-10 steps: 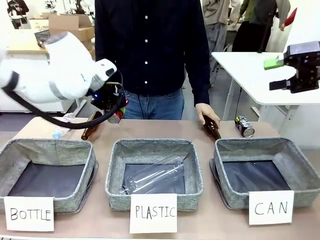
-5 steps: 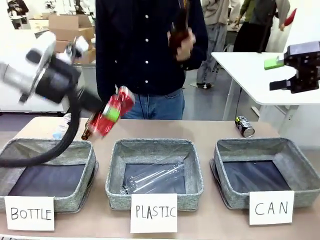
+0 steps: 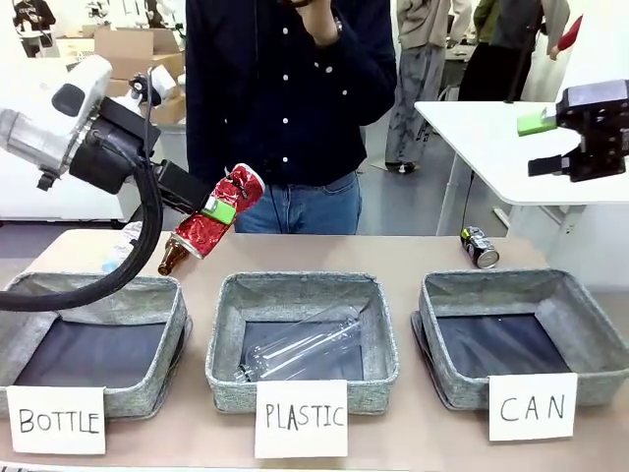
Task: Sort the can waste into the basket.
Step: Pick up the can waste from the table and place it in the right Fabric basket.
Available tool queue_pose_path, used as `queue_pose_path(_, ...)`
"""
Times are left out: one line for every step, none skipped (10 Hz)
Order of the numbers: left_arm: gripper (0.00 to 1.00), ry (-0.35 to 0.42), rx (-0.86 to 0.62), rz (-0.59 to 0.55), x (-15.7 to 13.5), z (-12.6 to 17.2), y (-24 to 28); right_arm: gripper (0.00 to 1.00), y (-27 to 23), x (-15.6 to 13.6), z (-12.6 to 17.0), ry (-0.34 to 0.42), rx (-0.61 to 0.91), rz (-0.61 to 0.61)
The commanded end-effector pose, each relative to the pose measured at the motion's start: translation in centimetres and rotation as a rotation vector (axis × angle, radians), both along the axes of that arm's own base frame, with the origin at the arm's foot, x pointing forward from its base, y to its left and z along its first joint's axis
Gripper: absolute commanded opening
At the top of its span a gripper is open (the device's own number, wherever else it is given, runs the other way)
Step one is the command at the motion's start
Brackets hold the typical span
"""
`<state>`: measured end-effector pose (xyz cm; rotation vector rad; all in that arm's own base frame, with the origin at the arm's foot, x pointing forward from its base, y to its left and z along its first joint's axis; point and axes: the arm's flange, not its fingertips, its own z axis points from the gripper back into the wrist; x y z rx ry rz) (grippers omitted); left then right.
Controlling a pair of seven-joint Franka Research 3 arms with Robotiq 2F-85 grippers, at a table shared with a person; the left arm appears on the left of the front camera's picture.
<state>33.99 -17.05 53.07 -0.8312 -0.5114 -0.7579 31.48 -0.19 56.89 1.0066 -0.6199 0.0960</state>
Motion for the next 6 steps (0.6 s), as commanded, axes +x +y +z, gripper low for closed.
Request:
queue_pose_path(0.45, -0.130, 0.051, -0.081, -0.3, -1.5, -3.1, 1.00, -0.8, -0.7, 1.4, -0.026, -0.070, -0.042)
queue_pose_path(0.45, -0.204, 0.046, -0.288, -1.1, -1.1, -7.6, 1.00, -3.4, -1.7, 3.0, -0.024, -0.061, -0.135)
queue_pose_path(0.45, -0.298, 0.078, -0.436, -2.7, -0.7, -11.6, 1.00, -7.1, -3.6, 4.6, -0.016, -0.027, -0.283)
queue_pose_path(0.45, -0.341, 0.070, -0.576, -4.3, -0.5, -15.7, 1.00, -10.9, -6.2, 5.5, 0.021, 0.003, -0.442)
queue_pose_path(0.45, -0.349, 0.059, -0.635, -6.0, -0.3, -20.1, 1.00, -13.9, -9.8, 5.0, 0.064, -0.050, -0.529)
queue_pose_path(0.45, -0.369, 0.034, -0.635, -7.0, -0.2, -24.8, 1.00, -15.7, -12.8, 3.5, 0.135, -0.156, -0.560)
